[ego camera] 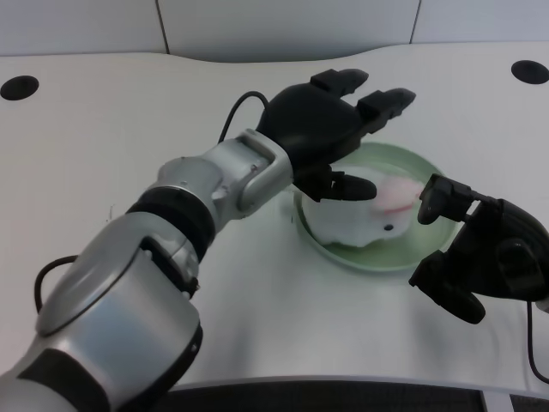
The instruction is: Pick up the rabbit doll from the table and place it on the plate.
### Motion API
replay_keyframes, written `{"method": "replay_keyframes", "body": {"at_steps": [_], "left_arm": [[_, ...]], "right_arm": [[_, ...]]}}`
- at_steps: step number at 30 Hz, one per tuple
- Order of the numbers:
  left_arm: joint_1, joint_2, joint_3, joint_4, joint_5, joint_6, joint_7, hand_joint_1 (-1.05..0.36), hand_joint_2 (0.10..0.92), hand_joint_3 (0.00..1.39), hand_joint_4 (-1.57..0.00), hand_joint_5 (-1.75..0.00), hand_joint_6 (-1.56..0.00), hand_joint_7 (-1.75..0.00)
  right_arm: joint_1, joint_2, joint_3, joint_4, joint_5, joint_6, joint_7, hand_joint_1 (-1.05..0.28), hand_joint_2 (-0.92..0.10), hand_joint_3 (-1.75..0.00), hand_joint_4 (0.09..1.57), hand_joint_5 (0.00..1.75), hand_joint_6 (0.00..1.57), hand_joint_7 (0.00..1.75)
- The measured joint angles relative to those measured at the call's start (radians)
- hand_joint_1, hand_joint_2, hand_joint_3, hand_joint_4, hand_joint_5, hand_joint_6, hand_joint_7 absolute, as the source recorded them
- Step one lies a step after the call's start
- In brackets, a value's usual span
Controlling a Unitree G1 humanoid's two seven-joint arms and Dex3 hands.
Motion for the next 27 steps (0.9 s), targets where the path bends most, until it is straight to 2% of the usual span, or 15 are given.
{"method": "replay_keyframes", "body": {"at_steps": [2,4,6,10,12,14,17,21,24,27], "left_arm": [[0.001,0.030,0.035,-0.007,-0.041,-0.053,-0.026,-1.05,0.921,0.86,0.00,0.00,0.00,0.00],[0.002,0.066,0.091,-0.015,-0.109,-0.104,-0.124,-1.05,0.921,0.71,-0.02,-0.01,0.00,0.00],[0.004,0.110,0.160,-0.017,-0.195,-0.149,-0.278,-1.05,0.921,0.64,-0.07,-0.03,-0.02,-0.01],[0.034,0.219,0.262,-0.028,-0.313,-0.215,-0.507,-1.05,0.921,0.62,-0.20,-0.09,-0.10,-0.03],[0.075,0.263,0.336,-0.032,-0.398,-0.224,-0.608,-1.05,0.921,0.61,-0.22,-0.09,-0.13,-0.04],[0.125,0.280,0.451,-0.032,-0.532,-0.195,-0.756,-1.05,0.921,0.60,-0.25,-0.09,-0.14,-0.04],[0.175,0.274,0.628,-0.032,-0.745,-0.060,-0.996,-1.05,0.921,0.57,-0.23,-0.08,-0.09,-0.01],[0.222,0.262,0.880,-0.044,-1.048,0.231,-1.307,-1.02,0.921,0.61,-0.23,-0.07,-0.06,0.00],[0.250,0.269,1.001,-0.045,-1.193,0.490,-1.423,-0.96,0.921,0.59,-0.24,-0.06,-0.08,-0.01],[0.279,0.290,1.076,-0.057,-1.286,0.752,-1.482,-0.94,0.921,0.61,-0.28,-0.07,-0.10,-0.01]], "right_arm": [[0.000,0.000,-0.002,0.003,0.001,0.000,0.002,-0.87,-0.92,-0.05,1.08,1.75,0.87,1.48],[0.000,0.000,-0.002,0.004,0.001,0.000,0.003,-0.88,-0.92,-0.05,1.09,1.75,0.88,1.49],[0.000,0.000,-0.002,0.005,0.001,0.000,0.003,-0.88,-0.92,-0.06,1.09,1.75,0.88,1.48],[-0.001,-0.003,-0.002,0.009,0.001,0.005,0.006,-0.87,-0.92,-0.06,1.07,1.75,0.85,1.45],[-0.001,-0.008,-0.003,0.015,0.001,0.009,0.017,-0.86,-0.92,-0.08,1.07,1.75,0.85,1.46],[-0.001,-0.014,-0.005,0.019,0.000,0.010,0.018,-0.85,-0.92,-0.08,1.07,1.75,0.85,1.49],[-0.002,-0.015,-0.005,0.023,-0.001,0.013,0.018,-0.83,-0.91,-0.06,1.08,1.75,0.84,1.52],[-0.004,-0.016,-0.007,0.045,-0.001,0.036,0.018,-0.82,-0.92,-0.04,1.08,1.75,0.83,1.52],[-0.005,-0.018,-0.007,0.050,-0.001,0.039,0.018,-0.84,-0.92,-0.03,1.07,1.75,0.82,1.53],[-0.005,-0.018,-0.007,0.051,-0.001,0.046,0.018,-0.82,-0.91,-0.01,1.07,1.75,0.82,1.46]]}}
